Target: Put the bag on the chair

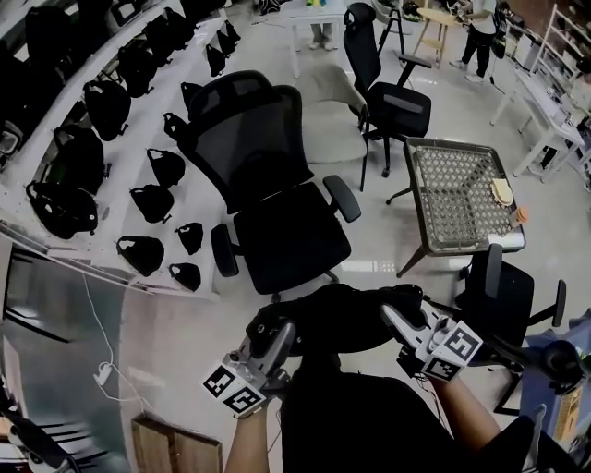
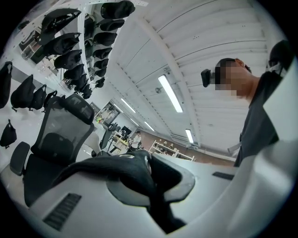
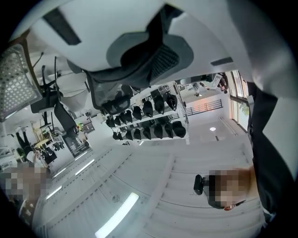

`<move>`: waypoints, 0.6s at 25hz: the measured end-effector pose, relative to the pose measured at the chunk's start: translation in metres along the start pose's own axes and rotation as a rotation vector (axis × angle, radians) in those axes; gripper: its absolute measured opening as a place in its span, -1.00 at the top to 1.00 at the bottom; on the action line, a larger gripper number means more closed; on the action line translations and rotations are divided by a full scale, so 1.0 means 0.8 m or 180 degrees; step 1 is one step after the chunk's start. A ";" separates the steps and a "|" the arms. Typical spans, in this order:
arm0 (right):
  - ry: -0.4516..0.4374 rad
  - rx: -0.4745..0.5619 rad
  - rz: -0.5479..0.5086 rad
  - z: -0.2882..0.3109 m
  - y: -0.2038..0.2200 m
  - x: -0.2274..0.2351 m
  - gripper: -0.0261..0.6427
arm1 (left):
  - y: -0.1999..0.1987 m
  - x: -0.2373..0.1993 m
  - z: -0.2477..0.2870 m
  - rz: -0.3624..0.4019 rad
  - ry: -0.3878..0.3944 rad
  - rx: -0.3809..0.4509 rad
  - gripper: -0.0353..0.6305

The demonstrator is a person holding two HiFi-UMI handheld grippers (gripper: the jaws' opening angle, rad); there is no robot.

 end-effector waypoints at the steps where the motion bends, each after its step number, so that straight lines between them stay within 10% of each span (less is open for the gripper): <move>1: -0.0004 -0.0008 0.0003 0.012 -0.003 0.006 0.88 | -0.006 -0.013 0.005 0.0004 0.0009 0.0005 0.81; 15: 0.0073 -0.0015 -0.0074 0.173 -0.063 0.056 0.88 | -0.112 -0.147 0.061 0.0224 0.0177 -0.0003 0.81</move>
Point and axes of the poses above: the fingertips, and each gripper's own axes: z forward along the fingers, x to its right, y out of its underside, the point moved 5 cm from there along -z, backward along the fingers, and after that the axes turned 3 degrees about y, right-handed, at the moved point
